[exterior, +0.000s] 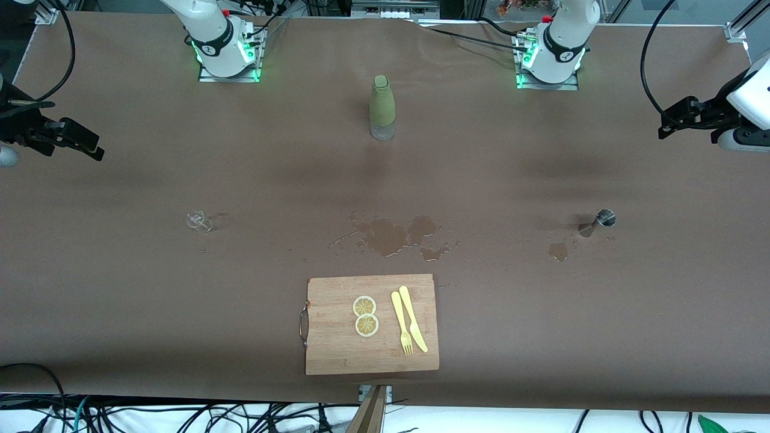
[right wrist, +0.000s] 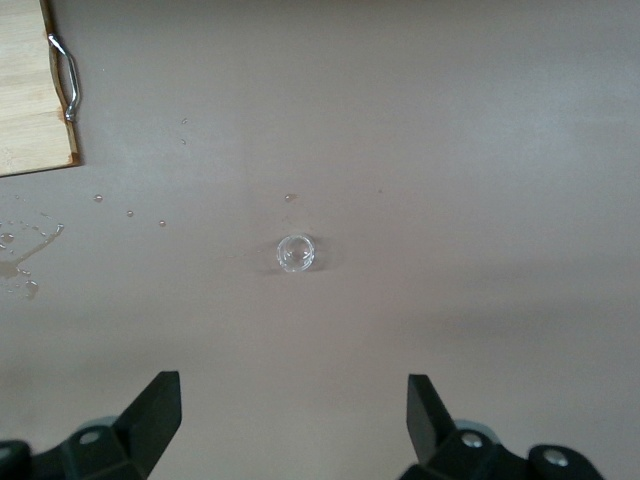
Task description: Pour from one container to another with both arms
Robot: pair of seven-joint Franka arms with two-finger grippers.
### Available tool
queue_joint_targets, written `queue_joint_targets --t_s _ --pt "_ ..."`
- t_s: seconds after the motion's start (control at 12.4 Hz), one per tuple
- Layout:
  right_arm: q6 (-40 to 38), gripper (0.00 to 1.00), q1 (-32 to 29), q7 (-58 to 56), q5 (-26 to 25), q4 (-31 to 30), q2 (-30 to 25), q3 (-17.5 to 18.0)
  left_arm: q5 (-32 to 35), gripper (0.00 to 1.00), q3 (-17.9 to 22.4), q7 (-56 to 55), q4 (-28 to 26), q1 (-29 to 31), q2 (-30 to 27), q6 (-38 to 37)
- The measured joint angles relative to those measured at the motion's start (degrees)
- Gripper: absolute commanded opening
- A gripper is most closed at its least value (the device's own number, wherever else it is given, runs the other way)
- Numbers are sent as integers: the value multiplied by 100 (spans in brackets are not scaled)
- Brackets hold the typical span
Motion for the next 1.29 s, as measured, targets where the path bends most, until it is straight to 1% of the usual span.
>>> queue_joint_targets --t_s 0.16,0.24,0.48,0.72,0.97,1.29 --pt "0 100 0 0 0 -1 0 -1 -144 100 10 75 0 71 60 95" --pt "0 100 0 0 0 -1 0 -1 -209 100 13 278 0 156 103 191" --pt "0 100 0 0 0 -2 0 -2 -454 100 40 1239 -3 548 281 481" --pt "1 100 0 0 0 -2 0 -2 -907 100 56 2254 -14 941 531 729" --pt "1 100 0 0 0 -2 0 -2 -1560 100 148 3475 -63 1211 853 927" --pt "3 100 0 0 0 -1 -1 -2 -2793 100 680 5535 -480 1284 1300 1123"
